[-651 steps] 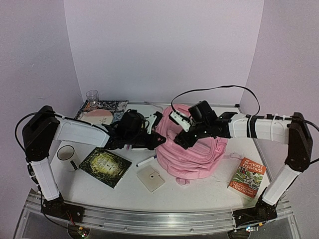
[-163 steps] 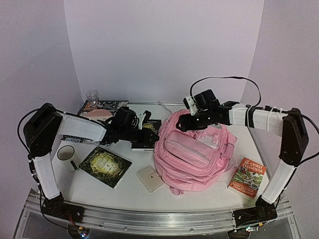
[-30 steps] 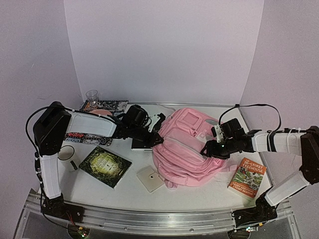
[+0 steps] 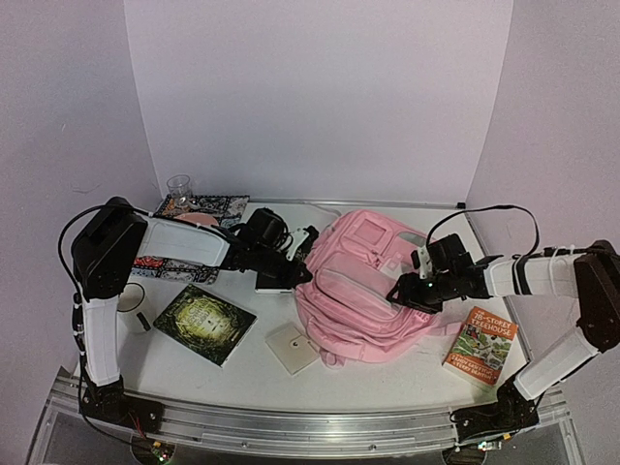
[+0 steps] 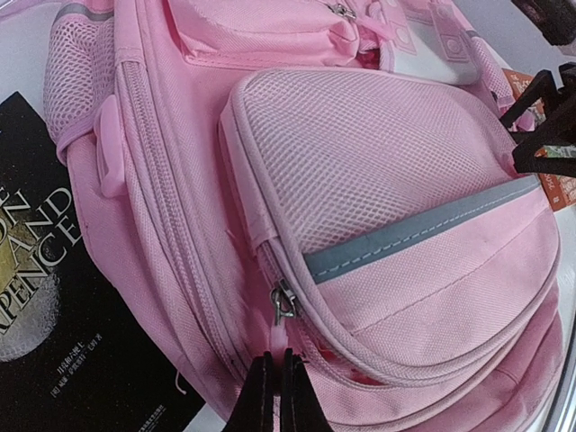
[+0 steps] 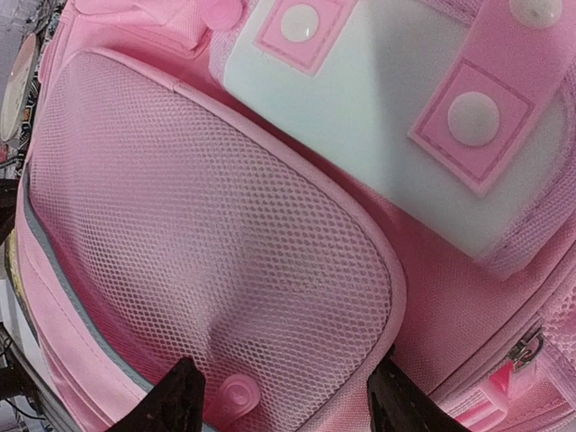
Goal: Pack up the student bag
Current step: Pick up the upper front pocket of the student bag, then adjust the student bag at the center of the board.
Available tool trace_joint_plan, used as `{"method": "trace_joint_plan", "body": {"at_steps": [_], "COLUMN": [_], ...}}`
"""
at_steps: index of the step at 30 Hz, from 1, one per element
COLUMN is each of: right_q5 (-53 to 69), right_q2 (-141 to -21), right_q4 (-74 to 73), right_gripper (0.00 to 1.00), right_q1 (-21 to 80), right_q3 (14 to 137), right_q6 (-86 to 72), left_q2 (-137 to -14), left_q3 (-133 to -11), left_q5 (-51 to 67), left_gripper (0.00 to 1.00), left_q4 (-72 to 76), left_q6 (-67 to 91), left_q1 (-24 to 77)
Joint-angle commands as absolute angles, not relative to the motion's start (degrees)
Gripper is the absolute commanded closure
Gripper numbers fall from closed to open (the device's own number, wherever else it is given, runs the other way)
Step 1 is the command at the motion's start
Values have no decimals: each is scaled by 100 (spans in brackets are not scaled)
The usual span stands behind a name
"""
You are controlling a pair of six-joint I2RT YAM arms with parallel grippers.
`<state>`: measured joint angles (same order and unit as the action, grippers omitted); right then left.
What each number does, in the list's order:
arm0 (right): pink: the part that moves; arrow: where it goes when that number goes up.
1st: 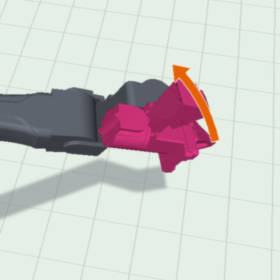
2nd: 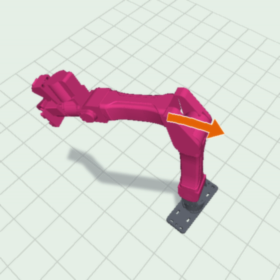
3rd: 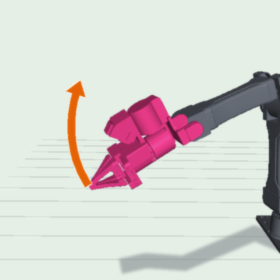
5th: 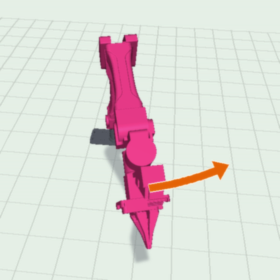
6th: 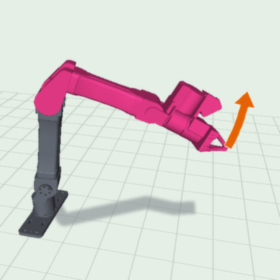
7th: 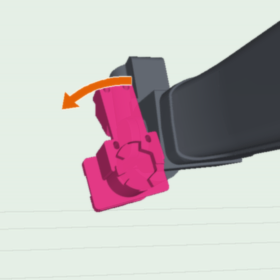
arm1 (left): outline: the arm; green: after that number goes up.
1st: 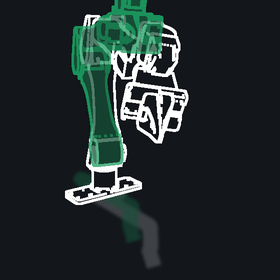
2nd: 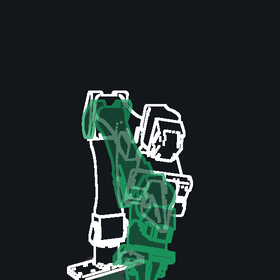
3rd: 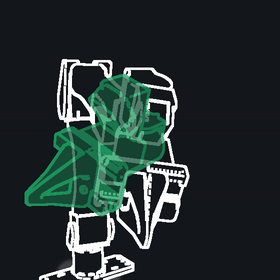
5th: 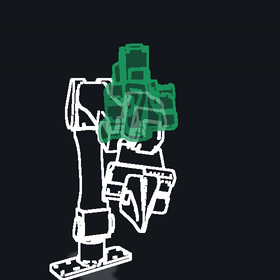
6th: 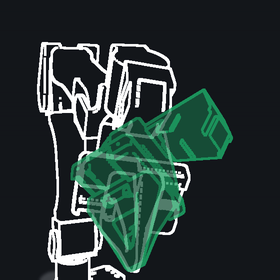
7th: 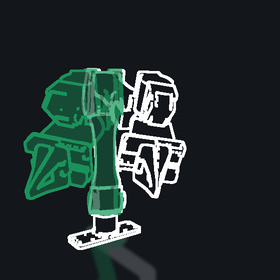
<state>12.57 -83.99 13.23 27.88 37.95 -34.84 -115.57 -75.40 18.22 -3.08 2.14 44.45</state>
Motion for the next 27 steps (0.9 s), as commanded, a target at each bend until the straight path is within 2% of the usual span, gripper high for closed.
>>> {"method": "trace_joint_plan", "body": {"at_steps": [1,8,14,27], "right_q5": [1381,1037,812,155], "right_q2": [-8517,-8539,-8580,-8969], "right_q4": [1677,1873,2028,2213], "right_gripper": [42,47,50,54], "right_q1": [2821,2829,2842,3231], "right_q3": [3859,4024,4124,4707], "right_q6": [-3709,-4048,-4222,-4379], "left_q2": [-11274,-10821,-10514,-10467], "left_q3": [-7569,-7201,-6851,-7359], "left_q5": [1997,1971,1511,2044], "left_gripper": [100,100,100,100], "left_q4": [-507,-880,-1283,-1767], "left_q6": [190,257,325,667], "left_q1": [4494,4554,4548,4789]}}
